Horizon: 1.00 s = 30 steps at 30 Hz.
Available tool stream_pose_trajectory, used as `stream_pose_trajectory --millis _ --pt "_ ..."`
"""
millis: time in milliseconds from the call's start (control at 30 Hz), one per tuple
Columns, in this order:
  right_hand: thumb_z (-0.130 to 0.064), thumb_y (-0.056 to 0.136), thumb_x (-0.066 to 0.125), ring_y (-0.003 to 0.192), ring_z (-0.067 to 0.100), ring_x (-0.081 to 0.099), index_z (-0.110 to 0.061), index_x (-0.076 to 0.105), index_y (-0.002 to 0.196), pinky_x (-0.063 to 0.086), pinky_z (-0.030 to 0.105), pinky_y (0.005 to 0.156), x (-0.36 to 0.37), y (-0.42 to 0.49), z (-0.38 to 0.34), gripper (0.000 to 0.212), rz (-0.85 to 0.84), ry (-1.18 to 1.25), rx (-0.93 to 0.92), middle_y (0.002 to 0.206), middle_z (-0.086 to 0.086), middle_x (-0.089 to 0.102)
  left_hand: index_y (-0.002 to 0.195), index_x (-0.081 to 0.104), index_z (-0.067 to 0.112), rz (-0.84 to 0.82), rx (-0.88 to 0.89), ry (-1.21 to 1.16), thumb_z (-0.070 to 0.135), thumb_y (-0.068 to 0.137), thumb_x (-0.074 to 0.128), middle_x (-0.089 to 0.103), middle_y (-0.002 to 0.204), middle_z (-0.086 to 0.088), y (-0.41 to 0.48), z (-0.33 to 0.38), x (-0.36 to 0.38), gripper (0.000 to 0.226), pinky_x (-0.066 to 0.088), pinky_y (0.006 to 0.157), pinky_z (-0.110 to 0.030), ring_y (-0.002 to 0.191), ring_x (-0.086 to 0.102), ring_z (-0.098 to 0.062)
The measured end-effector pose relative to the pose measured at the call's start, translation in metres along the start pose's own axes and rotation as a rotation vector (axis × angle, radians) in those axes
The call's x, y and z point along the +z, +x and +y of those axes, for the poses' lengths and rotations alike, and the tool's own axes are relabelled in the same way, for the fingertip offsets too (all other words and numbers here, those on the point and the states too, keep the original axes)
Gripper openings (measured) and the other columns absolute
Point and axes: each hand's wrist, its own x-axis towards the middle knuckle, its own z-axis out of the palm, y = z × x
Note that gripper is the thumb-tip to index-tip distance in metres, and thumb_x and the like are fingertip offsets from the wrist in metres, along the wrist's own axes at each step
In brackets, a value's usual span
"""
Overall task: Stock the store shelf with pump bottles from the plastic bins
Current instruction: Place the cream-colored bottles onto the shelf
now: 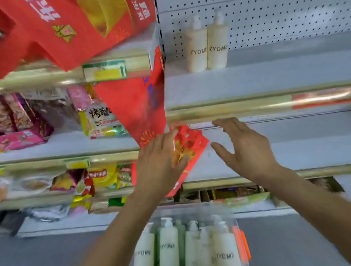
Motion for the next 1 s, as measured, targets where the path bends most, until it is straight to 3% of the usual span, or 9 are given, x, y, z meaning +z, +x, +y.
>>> stream_pose_trajectory --millis 267,400,533,700,800,900,1000 --pt "-0.040 0.093 0.052 0.112 0.017 0.056 -0.029 0.043 0.135 0.050 0.032 0.071 0.093 -0.107 -0.008 0.045 -0.415 0.060 0.198 0.129 -0.007 0.051 0.140 0.045 0.021 -0.330 -0.252 -0.207 0.041 0.091 0.061 0.052 0.135 0.000 -0.119 -0.056 0.070 0.055 0.046 0.090 -0.037 0.122 0.050 -0.023" --pt "-0.039 0.093 0.052 0.117 0.017 0.052 -0.028 0.040 0.136 0.049 0.035 0.084 0.138 -0.147 0.008 0.046 -0.641 0.090 0.374 0.132 -0.006 0.048 0.137 0.046 0.019 -0.470 -0.487 -0.325 0.038 0.093 0.061 0.053 0.136 0.001 -0.163 -0.078 0.117 0.050 0.043 0.098 -0.035 0.126 0.049 -0.019" --pt "-0.034 0.093 0.053 0.118 0.025 0.052 -0.017 0.037 0.137 0.046 0.038 0.090 0.168 -0.176 0.026 0.050 -0.807 0.063 0.532 0.131 0.005 0.050 0.149 0.029 0.014 -0.738 -0.453 -0.218 0.038 0.095 0.058 0.038 0.149 -0.007 -0.194 -0.087 0.166 0.066 0.041 0.105 -0.039 0.133 0.042 -0.023" --pt "-0.040 0.090 0.056 0.121 0.031 0.047 -0.007 0.039 0.134 0.043 0.038 0.094 0.195 -0.195 0.032 0.057 -0.887 0.029 0.674 0.131 0.011 0.051 0.152 0.014 0.008 -0.803 -0.623 -0.205 0.036 0.093 0.061 0.041 0.143 -0.016 -0.208 -0.093 0.209 0.081 0.045 0.101 -0.043 0.126 0.049 -0.032" --pt "-0.046 0.086 0.059 0.119 0.032 0.042 -0.006 0.041 0.126 0.040 0.038 0.095 0.206 -0.197 0.030 0.060 -0.930 -0.032 0.664 0.125 0.014 0.050 0.153 0.003 0.004 -0.794 -0.768 -0.256 0.037 0.092 0.063 0.034 0.149 -0.019 -0.212 -0.091 0.232 0.092 0.040 0.105 -0.043 0.132 0.043 -0.036" --pt "-0.059 0.076 0.066 0.117 0.032 0.039 -0.004 0.045 0.120 0.039 0.036 0.092 0.212 -0.197 0.029 0.074 -0.933 -0.058 0.701 0.121 0.014 0.045 0.153 0.004 0.002 -0.729 -0.910 -0.312 0.040 0.088 0.068 0.030 0.154 -0.020 -0.213 -0.093 0.251 0.099 0.034 0.112 -0.043 0.139 0.033 -0.037" --pt "-0.067 0.072 0.064 0.117 0.033 0.041 -0.005 0.046 0.120 0.040 0.037 0.092 0.217 -0.201 0.027 0.080 -0.913 -0.087 0.700 0.121 0.015 0.043 0.152 0.009 0.003 -0.675 -1.012 -0.306 0.043 0.083 0.073 0.033 0.152 -0.020 -0.214 -0.094 0.264 0.102 0.031 0.114 -0.044 0.138 0.034 -0.037"
